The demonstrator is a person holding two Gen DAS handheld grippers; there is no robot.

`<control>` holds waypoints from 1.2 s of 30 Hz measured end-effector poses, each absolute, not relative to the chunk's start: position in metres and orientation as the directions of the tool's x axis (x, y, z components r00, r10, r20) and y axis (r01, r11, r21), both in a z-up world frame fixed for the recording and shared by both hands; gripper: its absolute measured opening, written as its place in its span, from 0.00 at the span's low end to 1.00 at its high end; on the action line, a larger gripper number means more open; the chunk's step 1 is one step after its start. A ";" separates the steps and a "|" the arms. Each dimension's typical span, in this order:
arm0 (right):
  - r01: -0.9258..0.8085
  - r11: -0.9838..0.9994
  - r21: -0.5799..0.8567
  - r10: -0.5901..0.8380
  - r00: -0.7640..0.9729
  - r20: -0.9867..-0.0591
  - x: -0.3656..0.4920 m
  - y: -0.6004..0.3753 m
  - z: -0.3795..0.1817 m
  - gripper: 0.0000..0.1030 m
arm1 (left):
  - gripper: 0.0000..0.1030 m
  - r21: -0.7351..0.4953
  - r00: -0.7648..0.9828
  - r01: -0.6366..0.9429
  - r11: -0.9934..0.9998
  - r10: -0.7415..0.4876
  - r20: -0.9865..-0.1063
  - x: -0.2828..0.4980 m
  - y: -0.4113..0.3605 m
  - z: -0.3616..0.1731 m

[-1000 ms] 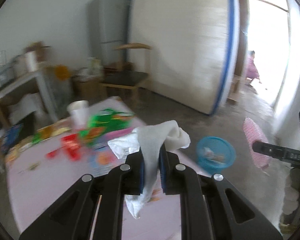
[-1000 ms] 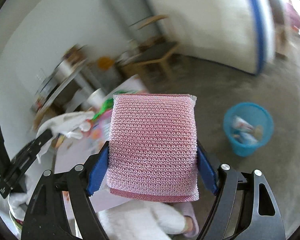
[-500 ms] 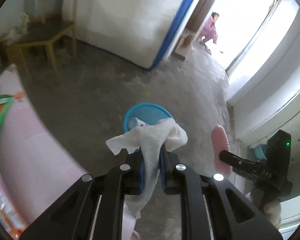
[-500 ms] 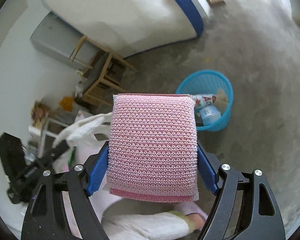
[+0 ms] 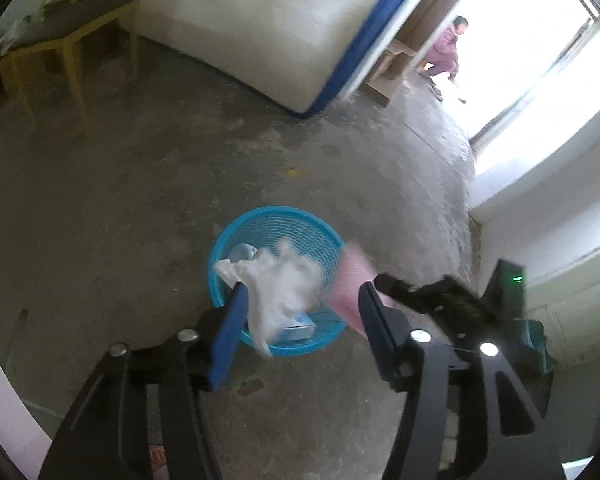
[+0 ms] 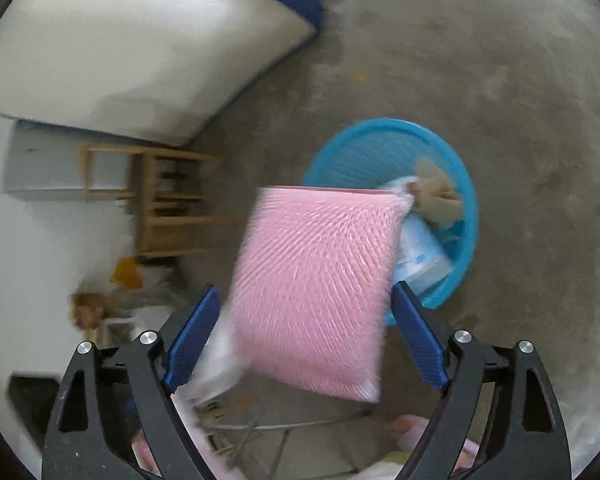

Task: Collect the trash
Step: 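Carry glove and sponge over the blue wastebasket and open both grippers, then swing both tools back from the wastebasket toward the table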

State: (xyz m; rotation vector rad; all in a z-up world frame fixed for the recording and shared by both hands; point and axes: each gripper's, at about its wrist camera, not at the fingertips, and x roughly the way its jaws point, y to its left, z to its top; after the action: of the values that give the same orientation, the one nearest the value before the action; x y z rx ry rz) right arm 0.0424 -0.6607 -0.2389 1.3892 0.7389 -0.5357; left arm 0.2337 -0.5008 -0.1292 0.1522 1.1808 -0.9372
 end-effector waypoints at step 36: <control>0.080 0.706 0.704 0.551 0.563 -0.617 0.165 -0.376 -0.074 0.80 | 0.70 -0.451 0.702 0.019 0.892 -0.333 -0.629 0.204 0.073 -0.012</control>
State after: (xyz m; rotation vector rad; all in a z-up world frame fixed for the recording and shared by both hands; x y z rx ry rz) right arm 0.1647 -0.3763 -0.0739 0.7583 0.9501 0.3106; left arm 0.2035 0.0735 -0.0117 -0.4359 0.7730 -0.2027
